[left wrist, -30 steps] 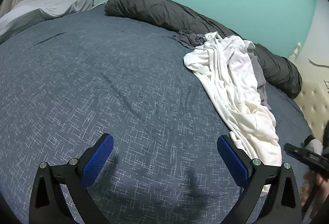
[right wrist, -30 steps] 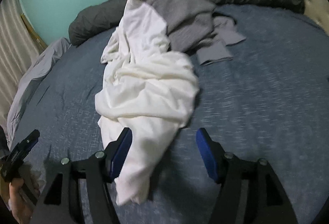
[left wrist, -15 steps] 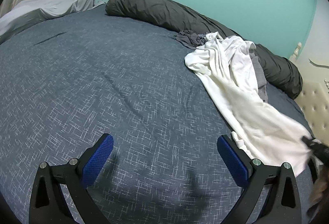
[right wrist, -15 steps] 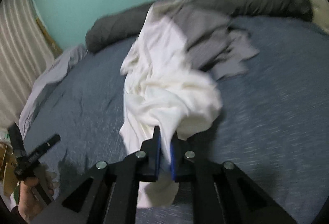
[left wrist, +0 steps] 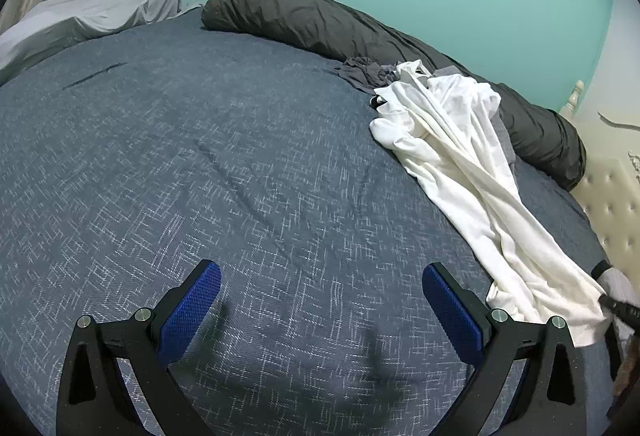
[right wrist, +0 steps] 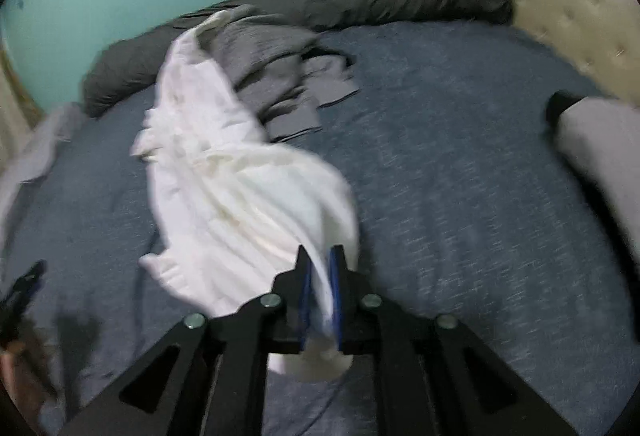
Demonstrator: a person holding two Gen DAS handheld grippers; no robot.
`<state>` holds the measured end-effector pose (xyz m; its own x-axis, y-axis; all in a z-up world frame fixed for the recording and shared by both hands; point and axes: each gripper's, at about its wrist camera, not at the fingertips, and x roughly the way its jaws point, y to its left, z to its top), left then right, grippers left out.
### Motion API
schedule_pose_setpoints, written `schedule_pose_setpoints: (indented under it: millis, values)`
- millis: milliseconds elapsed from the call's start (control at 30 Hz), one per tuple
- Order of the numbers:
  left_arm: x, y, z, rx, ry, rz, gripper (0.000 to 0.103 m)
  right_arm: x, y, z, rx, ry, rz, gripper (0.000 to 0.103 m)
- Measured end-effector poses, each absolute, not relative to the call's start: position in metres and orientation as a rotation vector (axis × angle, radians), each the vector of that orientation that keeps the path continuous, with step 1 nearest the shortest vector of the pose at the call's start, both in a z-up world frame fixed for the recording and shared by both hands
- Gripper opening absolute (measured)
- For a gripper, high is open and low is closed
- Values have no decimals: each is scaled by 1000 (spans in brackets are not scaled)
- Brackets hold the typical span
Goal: Fold clothes
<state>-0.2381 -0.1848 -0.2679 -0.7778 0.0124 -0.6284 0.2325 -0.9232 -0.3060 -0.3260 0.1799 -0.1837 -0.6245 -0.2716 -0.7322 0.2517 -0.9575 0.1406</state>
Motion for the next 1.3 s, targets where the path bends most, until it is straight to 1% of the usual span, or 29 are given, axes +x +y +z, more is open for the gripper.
schedule_pose_setpoints:
  millis: [33,67,100,133,300,333,367,400,433,467,500,567,667,833,1067,1100,1133,1167,1200,1233,1267,1300]
  values:
    - [-239,-185,-268,994,566,-2798,103,-327,179,-180,1152,-48,-2610,18]
    - [-239,-185,-269,994,566,-2798,103,-329,175,-176,1126,-65,-2613,35]
    - [-238,-185,-269,995,567,-2798,103,-332,172,-175,1121,-77,-2603,55]
    - [-238,-184,-269,997,567,-2798,103,-337,169,-176,1136,-91,-2585,59]
    - [-239,-183,-269,1002,570,-2803,103,-363,166,-206,1327,-147,-2584,59]
    - [-239,-183,-268,1001,572,-2807,103,-369,168,-217,1379,-194,-2550,59]
    - [-240,-182,-268,1003,574,-2810,103,-370,169,-227,1422,-237,-2503,59]
    - [-240,-182,-268,1006,577,-2813,103,-369,167,-232,1429,-243,-2472,51]
    - [-241,-182,-268,1011,581,-2817,103,-367,164,-236,1425,-240,-2445,39]
    - [-242,-182,-268,1015,585,-2819,103,-365,162,-240,1421,-236,-2419,25]
    - [-242,-181,-268,1019,586,-2821,103,-360,157,-238,1393,-212,-2410,19]
    - [-241,-181,-267,1023,586,-2823,103,-351,145,-228,1320,-187,-2386,14]
    - [-237,-178,-263,1019,571,-2838,103,-340,124,-200,1224,-176,-2316,12]
    - [-216,-172,-251,990,557,-2875,103,-318,91,-149,1106,-158,-2202,11]
    - [-181,-177,-245,971,532,-2880,103,-278,11,-77,975,-66,-2043,11]
    - [-175,-180,-244,966,535,-2877,103,-276,-2,-75,996,-51,-2020,15]
    - [-170,-183,-243,960,533,-2874,103,-275,-15,-75,1025,-35,-1998,15]
    - [-166,-184,-242,958,531,-2871,103,-274,-28,-75,1054,-18,-1975,26]
    - [-163,-185,-241,956,530,-2870,103,-273,-38,-77,1068,5,-1988,46]
    - [-160,-187,-241,958,530,-2871,103,-273,-48,-82,1077,39,-2020,56]
    - [-158,-188,-241,964,526,-2873,103,-272,-53,-85,1084,63,-2034,62]
    - [-157,-188,-242,973,515,-2877,103,-269,-55,-88,1088,88,-2048,62]
